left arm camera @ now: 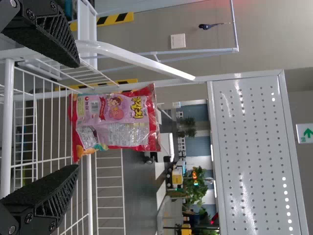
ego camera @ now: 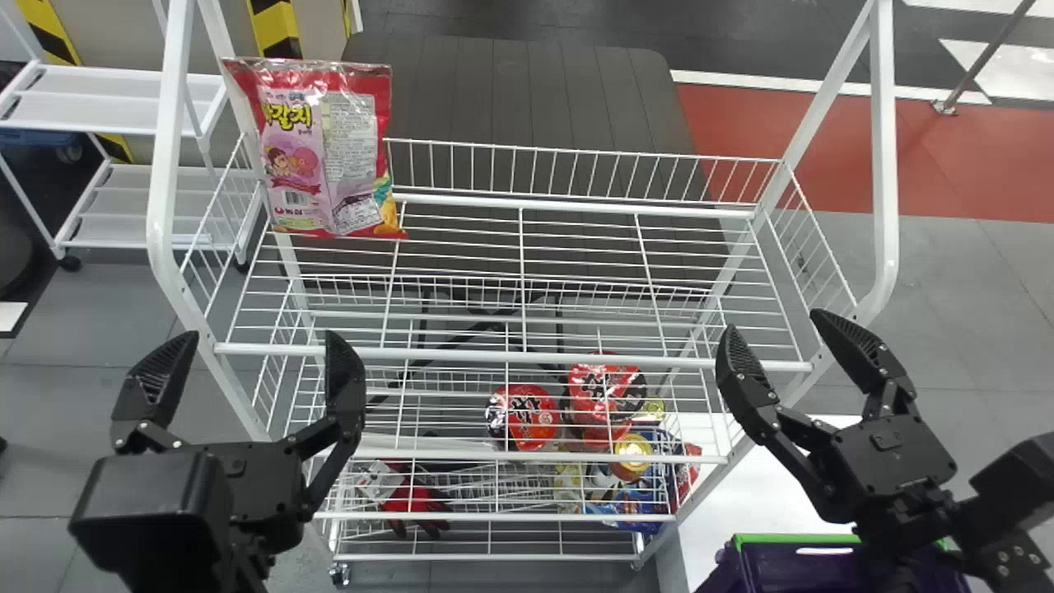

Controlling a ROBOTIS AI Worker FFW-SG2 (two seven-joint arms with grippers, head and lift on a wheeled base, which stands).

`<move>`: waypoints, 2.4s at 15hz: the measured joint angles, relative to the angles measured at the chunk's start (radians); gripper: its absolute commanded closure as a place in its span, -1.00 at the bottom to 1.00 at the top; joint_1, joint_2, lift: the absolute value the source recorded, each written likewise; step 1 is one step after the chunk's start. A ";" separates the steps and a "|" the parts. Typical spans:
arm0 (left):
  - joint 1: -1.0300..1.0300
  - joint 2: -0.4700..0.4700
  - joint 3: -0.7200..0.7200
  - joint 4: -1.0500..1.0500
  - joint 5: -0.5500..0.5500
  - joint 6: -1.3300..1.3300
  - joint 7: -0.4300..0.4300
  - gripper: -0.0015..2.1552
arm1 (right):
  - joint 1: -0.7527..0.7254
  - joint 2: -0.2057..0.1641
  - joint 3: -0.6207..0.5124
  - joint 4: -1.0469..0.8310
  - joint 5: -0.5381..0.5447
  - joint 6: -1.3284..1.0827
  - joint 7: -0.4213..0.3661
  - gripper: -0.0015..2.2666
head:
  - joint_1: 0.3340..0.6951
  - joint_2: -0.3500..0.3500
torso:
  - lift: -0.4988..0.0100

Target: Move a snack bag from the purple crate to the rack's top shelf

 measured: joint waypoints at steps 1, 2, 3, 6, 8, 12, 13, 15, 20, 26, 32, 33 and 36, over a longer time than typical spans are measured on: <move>0.000 0.000 0.000 0.000 0.000 0.000 0.000 -0.93 | 0.000 -0.001 0.000 0.000 0.000 0.000 0.001 -0.83 | 1.00 -0.30 | 0.96; 0.001 0.001 -0.001 0.000 -0.001 0.000 0.000 -0.93 | 0.000 -0.001 0.000 0.000 0.000 -0.001 0.004 -0.83 | 1.00 -0.30 | 0.96; 0.002 0.001 -0.001 0.000 -0.002 0.000 0.001 -0.93 | 0.000 -0.002 0.000 0.000 0.000 -0.002 0.007 -0.83 | 1.00 -0.30 | 0.96; 0.003 0.001 -0.002 -0.001 -0.003 0.000 0.001 -0.93 | 0.000 -0.002 0.000 0.000 0.000 -0.005 0.008 -0.83 | 1.00 -0.30 | 0.96; 0.004 0.001 -0.002 -0.002 -0.004 0.000 0.001 -0.93 | 0.000 -0.002 0.000 0.000 0.000 -0.011 0.009 -0.83 | 1.00 -0.30 | 0.96; 0.005 0.001 -0.002 -0.002 -0.005 0.000 0.001 -0.93 | 0.000 -0.001 0.001 0.001 0.000 -0.016 0.009 -0.83 | 1.00 -0.29 | 0.96; 0.005 0.001 -0.002 -0.002 -0.005 0.000 0.001 -0.93 | 0.000 0.000 0.001 0.001 0.000 -0.016 0.009 -0.83 | 1.00 -0.29 | 0.96; 0.005 0.001 -0.003 -0.003 -0.005 0.000 0.001 -0.93 | 0.000 0.000 0.001 0.002 0.000 -0.016 0.010 -0.83 | 1.00 -0.29 | 0.96; 0.005 0.002 -0.005 -0.009 -0.005 0.000 0.001 -0.93 | 0.002 -0.001 0.000 0.002 -0.002 -0.021 0.021 -0.83 | 1.00 -0.29 | 0.96; 0.003 0.003 -0.005 -0.009 -0.006 0.006 0.001 -0.93 | -0.010 -0.008 0.003 -0.026 0.009 0.081 0.041 -0.81 | 1.00 -0.25 | 0.96; 0.003 0.003 -0.005 -0.009 -0.007 0.009 0.002 -0.93 | -0.011 -0.008 -0.010 -0.034 0.020 0.073 0.048 -0.81 | 1.00 -0.26 | 0.89; 0.002 0.003 -0.005 -0.009 -0.008 0.009 0.002 -0.93 | -0.011 -0.008 -0.011 -0.035 0.022 0.070 0.052 -0.81 | 1.00 -0.26 | 0.87; 0.002 0.003 -0.006 -0.008 -0.007 0.009 0.002 -0.93 | -0.011 -0.008 -0.011 -0.032 0.035 0.058 0.055 -0.81 | 1.00 -0.26 | 0.83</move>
